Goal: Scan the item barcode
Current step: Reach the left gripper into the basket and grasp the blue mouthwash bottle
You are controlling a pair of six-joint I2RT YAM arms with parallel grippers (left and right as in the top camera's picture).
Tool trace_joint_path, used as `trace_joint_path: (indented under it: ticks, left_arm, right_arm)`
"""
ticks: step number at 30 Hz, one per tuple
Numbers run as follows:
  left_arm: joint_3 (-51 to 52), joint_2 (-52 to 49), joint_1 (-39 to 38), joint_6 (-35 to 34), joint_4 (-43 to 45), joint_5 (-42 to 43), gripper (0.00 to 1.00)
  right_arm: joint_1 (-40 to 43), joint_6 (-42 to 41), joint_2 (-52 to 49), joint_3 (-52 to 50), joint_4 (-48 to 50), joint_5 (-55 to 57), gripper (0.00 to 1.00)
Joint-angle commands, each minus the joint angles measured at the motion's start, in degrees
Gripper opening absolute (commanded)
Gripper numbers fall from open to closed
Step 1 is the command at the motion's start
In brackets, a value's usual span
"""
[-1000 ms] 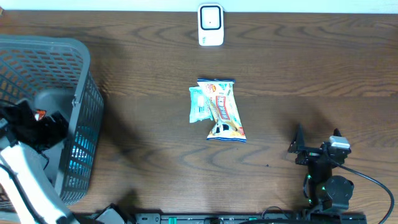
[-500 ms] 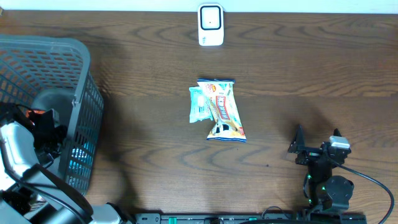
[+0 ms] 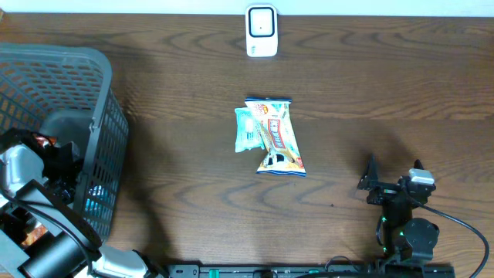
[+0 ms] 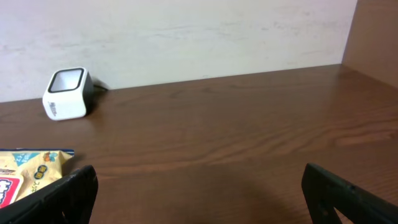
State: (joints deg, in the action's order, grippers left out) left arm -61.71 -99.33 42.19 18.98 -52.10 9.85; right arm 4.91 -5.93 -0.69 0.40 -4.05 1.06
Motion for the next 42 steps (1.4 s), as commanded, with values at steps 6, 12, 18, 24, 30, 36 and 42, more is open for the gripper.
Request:
trace_joint_path:
  ticks: [6, 12, 18, 24, 30, 36, 42]
  left_arm:
    - [0.4, -1.9, 0.9, -13.9, 1.2, -14.6, 0.98]
    - [0.4, -1.9, 0.9, -17.2, 3.5, 0.6, 0.98]
    - [0.9, -1.9, 0.9, -17.2, 3.7, 2.5, 0.89]
    - [2.7, -2.1, 0.9, -17.2, 4.0, 1.0, 0.69]
    - [3.3, -2.1, 0.9, -17.2, 4.7, 0.0, 0.64]
    - [-0.6, -0.4, 0.9, -17.6, 4.5, 0.2, 0.54]
    - [-3.8, 7.0, 0.9, -17.8, 5.0, 0.2, 0.51]
  right_arm:
    - [-0.4, -0.7, 0.3, -0.1, -0.2, 0.3, 0.99]
    - [-0.4, -0.7, 0.3, -0.1, -0.2, 0.3, 0.99]
    - [-0.4, -0.7, 0.3, -0.1, -0.2, 0.3, 0.99]
    - [-0.4, -0.7, 0.3, -0.1, -0.2, 0.3, 0.99]
    - [-0.4, -0.7, 0.3, -0.1, -0.2, 0.3, 0.99]
    - [-0.4, -0.7, 0.3, -0.1, -0.2, 0.3, 0.99]
    - [-0.4, -0.7, 0.3, -0.1, -0.2, 0.3, 0.99]
